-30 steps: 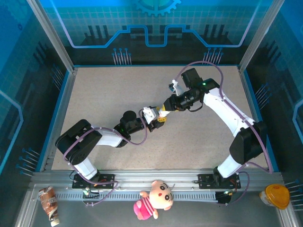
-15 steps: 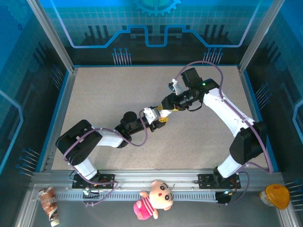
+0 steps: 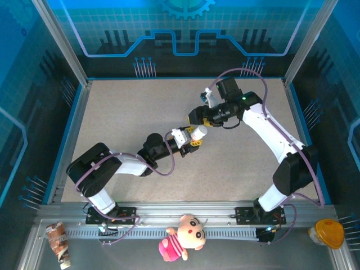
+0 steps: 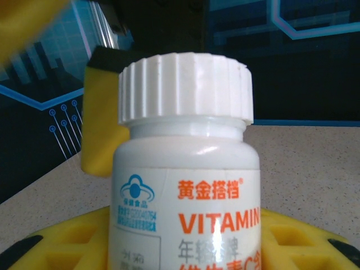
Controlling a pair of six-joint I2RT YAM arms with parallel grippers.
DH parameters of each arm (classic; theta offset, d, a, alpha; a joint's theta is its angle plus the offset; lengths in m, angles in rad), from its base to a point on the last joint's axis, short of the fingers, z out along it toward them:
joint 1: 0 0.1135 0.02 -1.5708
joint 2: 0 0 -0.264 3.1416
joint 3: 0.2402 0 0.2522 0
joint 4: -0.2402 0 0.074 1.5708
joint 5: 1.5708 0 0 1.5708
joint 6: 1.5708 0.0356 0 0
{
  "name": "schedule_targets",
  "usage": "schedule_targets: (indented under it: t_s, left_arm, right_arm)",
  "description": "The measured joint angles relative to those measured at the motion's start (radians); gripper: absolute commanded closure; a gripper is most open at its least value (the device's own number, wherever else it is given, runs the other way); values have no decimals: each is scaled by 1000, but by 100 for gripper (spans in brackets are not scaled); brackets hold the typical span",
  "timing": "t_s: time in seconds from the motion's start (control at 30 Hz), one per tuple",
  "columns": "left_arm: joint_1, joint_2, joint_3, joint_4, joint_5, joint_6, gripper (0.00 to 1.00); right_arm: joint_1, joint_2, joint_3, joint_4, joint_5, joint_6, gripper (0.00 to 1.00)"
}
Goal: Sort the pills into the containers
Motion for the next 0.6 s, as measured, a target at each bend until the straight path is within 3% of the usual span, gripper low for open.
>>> schedule_targets:
  t_s: [0.27,0.6]
  left_arm:
    - [0,0,0,35,-4,-29,100]
    - [0,0,26,36,-2,-101,100]
  right_arm:
    - [-122,-140,-2,84,-2,2,21]
    - [-109,-271,-46,-5,24,-262,15]
